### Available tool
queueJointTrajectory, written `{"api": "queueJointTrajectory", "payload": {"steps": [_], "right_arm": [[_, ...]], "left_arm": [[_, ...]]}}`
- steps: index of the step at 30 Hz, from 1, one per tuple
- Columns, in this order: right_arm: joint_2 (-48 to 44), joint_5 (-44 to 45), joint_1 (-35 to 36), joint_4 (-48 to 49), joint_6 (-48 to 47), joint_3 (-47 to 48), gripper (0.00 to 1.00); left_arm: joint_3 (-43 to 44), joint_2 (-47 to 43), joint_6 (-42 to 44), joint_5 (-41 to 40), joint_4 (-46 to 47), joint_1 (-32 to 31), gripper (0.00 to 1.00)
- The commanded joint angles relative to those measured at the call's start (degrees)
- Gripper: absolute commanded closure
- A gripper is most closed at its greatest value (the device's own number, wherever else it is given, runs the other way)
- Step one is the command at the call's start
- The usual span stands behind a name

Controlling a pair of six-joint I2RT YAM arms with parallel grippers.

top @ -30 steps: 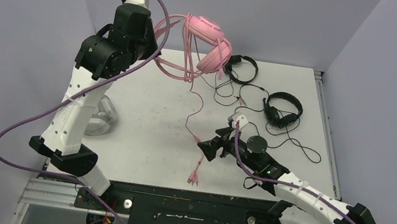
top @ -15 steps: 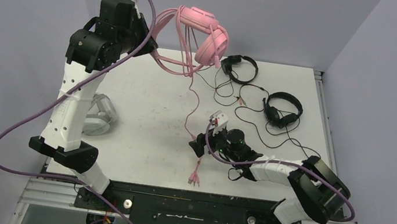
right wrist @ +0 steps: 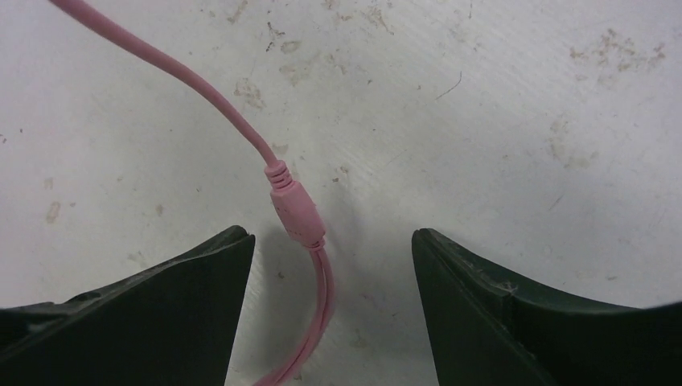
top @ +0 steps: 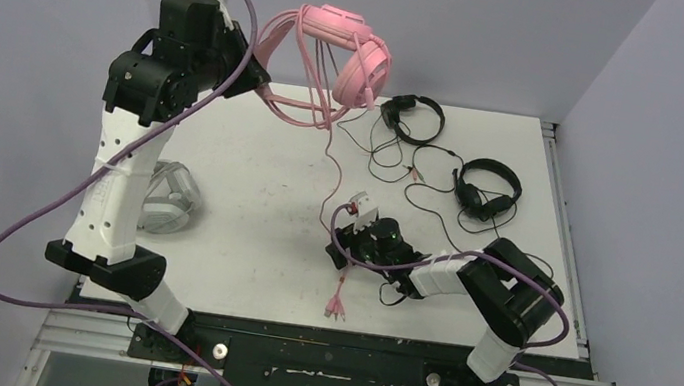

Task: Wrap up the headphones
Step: Wrap the headphones cable around the headphones.

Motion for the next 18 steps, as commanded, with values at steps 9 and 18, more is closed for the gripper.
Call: {"api": "queueJointTrajectory", "payload": {"steps": [9, 18], "right_arm": [[-3.1, 6.6, -3.2, 1.5, 2.2, -1.3, 1.0], [-9.5, -6.5, -17.7, -2.8, 5.2, 3.1, 1.0]], "left_arm": [[1.2, -5.5, -5.6, 7.2, 9.2, 1.3, 1.0], [-3.4, -10.2, -11.3, 23.2, 16.2, 1.2, 1.0]]}}
